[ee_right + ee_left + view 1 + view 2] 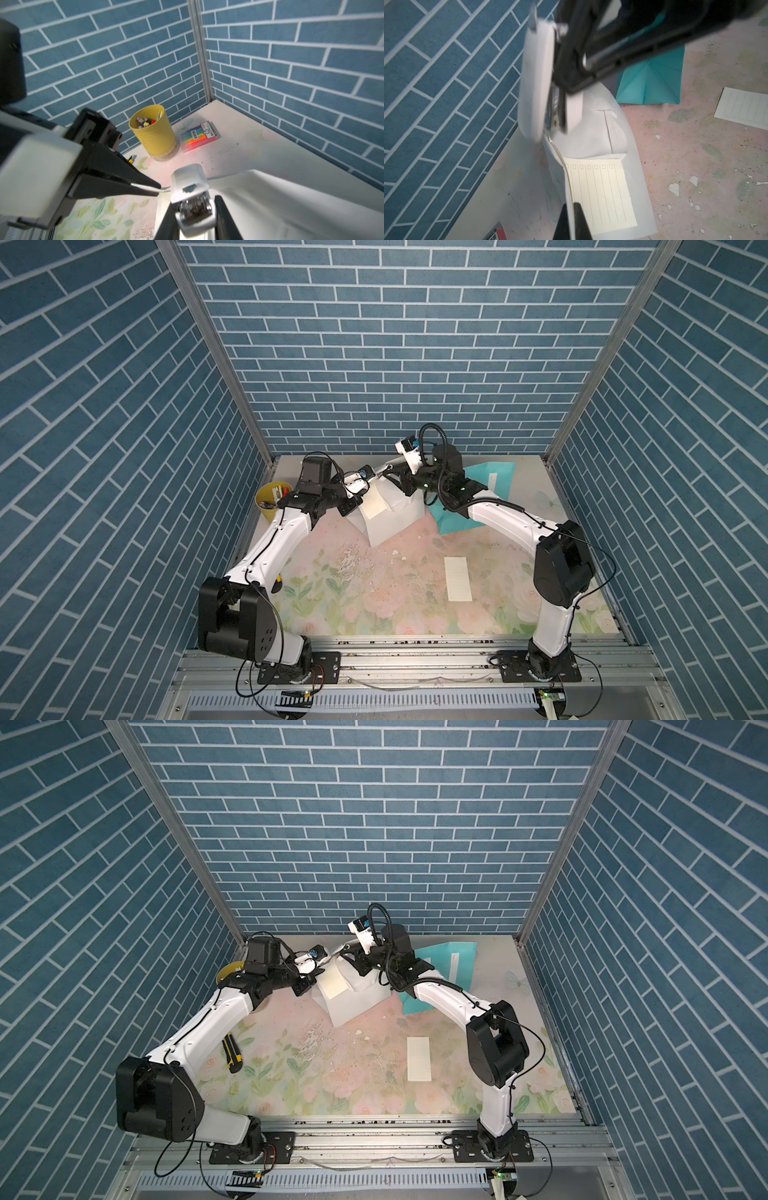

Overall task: Staple the receipts to the bags
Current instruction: Pick up the stapler from the takeout bag, then adjust the takeout bag at the center of the board, then place the stapler at the center of the board.

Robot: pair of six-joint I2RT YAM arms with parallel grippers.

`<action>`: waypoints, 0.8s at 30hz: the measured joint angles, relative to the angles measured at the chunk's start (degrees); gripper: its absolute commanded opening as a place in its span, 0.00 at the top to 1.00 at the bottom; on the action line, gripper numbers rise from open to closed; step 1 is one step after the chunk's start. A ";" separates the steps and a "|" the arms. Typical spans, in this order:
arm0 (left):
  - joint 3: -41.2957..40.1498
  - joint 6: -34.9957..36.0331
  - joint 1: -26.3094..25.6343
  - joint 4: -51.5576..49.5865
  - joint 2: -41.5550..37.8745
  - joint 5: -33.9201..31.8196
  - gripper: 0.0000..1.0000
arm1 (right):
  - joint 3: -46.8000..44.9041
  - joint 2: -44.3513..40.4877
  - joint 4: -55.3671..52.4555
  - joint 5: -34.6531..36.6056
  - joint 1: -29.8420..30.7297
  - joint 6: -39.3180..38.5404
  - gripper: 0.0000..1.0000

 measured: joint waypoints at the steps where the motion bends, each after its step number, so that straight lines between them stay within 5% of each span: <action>1: 0.04 0.20 0.00 -0.17 0.00 -0.02 1.00 | -0.17 -1.07 0.39 0.31 -0.44 0.04 1.00; 7: 3.82 2.51 0.02 -2.82 1.75 1.42 1.00 | -1.03 -9.51 -3.65 4.44 -3.52 -0.50 1.00; 17: 21.33 10.80 1.22 -18.75 11.15 11.21 1.00 | -9.88 -26.73 -38.49 21.35 -7.32 -5.16 1.00; 24: 22.40 12.83 4.52 -19.71 14.64 7.10 1.00 | -14.67 -34.38 -62.36 31.41 -9.86 0.04 1.00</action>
